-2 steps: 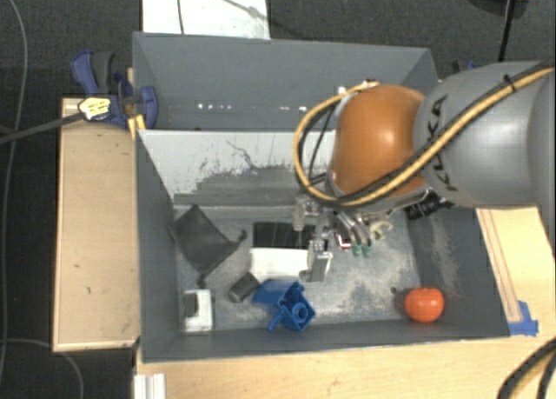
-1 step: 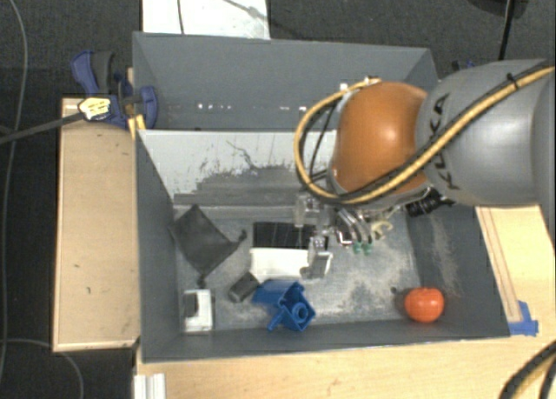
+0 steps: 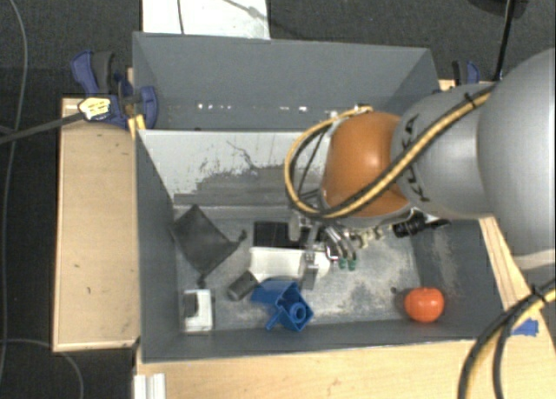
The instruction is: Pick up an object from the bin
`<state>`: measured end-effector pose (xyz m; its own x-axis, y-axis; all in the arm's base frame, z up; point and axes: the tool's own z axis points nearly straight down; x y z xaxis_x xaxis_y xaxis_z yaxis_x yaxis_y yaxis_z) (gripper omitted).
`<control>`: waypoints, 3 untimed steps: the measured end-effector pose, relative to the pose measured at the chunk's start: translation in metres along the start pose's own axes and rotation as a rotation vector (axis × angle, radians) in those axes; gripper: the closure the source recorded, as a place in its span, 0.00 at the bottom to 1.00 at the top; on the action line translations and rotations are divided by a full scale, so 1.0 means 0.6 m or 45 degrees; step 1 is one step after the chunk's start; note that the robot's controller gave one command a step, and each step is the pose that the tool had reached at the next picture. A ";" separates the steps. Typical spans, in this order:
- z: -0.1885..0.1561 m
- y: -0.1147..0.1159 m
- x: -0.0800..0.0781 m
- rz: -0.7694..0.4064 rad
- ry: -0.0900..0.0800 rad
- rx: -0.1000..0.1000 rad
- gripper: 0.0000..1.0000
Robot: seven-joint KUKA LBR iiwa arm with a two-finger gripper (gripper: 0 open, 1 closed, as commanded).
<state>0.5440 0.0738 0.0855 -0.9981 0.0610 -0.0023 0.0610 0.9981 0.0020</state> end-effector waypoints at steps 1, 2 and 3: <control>0.045 0.007 -0.012 0.058 0.000 0.002 0.00; 0.025 0.017 0.015 0.114 -0.005 -0.001 0.00; 0.025 0.016 0.000 0.124 -0.004 0.000 0.00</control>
Offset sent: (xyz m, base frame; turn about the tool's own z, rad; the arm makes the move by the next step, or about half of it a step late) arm -0.0105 0.0121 -0.0155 0.0916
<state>0.5447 0.0831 0.0706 -0.9874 0.1580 -0.0053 0.1579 0.9874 0.0027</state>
